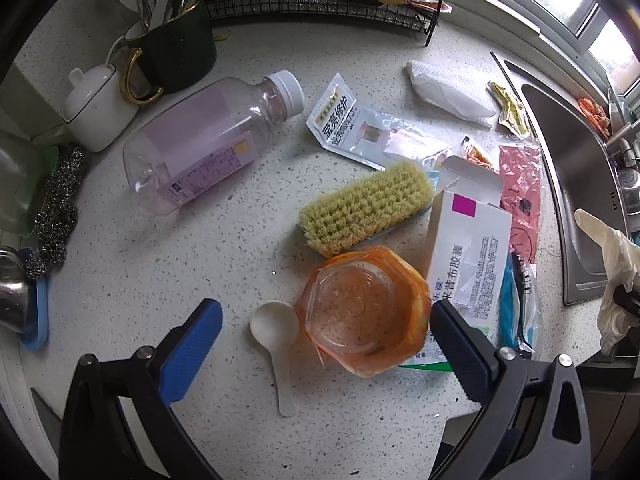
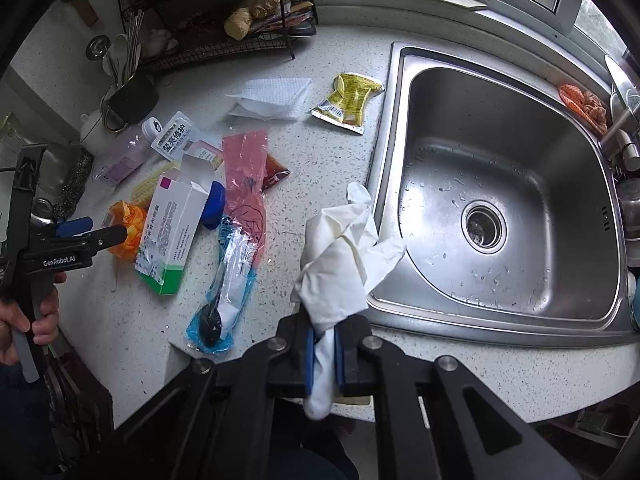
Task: Collect trash
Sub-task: 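Grasp the orange plastic cup with the left gripper while the right gripper holds the gloves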
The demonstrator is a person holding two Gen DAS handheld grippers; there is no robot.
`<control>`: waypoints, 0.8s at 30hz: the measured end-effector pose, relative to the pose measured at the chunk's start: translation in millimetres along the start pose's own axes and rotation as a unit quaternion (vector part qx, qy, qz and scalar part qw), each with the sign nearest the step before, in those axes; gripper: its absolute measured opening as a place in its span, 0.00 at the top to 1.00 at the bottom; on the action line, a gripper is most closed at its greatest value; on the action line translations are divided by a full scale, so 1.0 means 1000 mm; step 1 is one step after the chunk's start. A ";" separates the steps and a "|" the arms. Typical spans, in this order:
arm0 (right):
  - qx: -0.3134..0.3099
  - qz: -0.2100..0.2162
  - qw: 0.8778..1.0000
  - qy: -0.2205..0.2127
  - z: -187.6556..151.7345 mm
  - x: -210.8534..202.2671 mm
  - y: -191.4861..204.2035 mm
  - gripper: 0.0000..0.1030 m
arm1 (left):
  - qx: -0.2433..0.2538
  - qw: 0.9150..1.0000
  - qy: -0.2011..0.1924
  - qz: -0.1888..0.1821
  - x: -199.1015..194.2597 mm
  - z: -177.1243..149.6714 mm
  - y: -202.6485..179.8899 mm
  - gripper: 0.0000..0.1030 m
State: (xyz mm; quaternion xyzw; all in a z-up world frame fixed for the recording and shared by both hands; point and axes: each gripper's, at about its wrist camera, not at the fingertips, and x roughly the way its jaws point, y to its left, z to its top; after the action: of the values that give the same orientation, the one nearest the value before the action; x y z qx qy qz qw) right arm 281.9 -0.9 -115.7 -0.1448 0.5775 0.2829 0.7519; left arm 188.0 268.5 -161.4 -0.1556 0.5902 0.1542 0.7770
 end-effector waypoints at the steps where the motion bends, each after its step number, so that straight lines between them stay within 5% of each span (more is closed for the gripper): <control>1: 0.002 -0.001 1.000 0.001 0.000 0.000 0.001 0.93 | 0.000 1.000 0.004 -0.003 0.003 0.000 0.001 0.00; 5: 0.004 -0.003 1.000 0.004 0.000 0.002 0.004 0.93 | -0.003 1.000 0.005 -0.012 0.009 -0.001 0.004 0.05; 12: -0.004 -0.007 1.000 0.000 -0.002 -0.001 0.009 0.93 | -0.024 0.999 0.006 -0.039 0.009 -0.007 0.008 0.41; 24: 0.007 0.016 0.999 -0.028 -0.015 -0.024 0.007 0.93 | -0.012 0.999 -0.036 -0.007 -0.041 -0.029 -0.003 0.42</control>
State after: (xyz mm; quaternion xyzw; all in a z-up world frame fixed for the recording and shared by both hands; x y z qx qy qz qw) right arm 262.3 -9.7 -96.4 -0.1225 0.5603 0.2952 0.7641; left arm 153.4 251.4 -129.0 -0.1637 0.5586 0.1610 0.7970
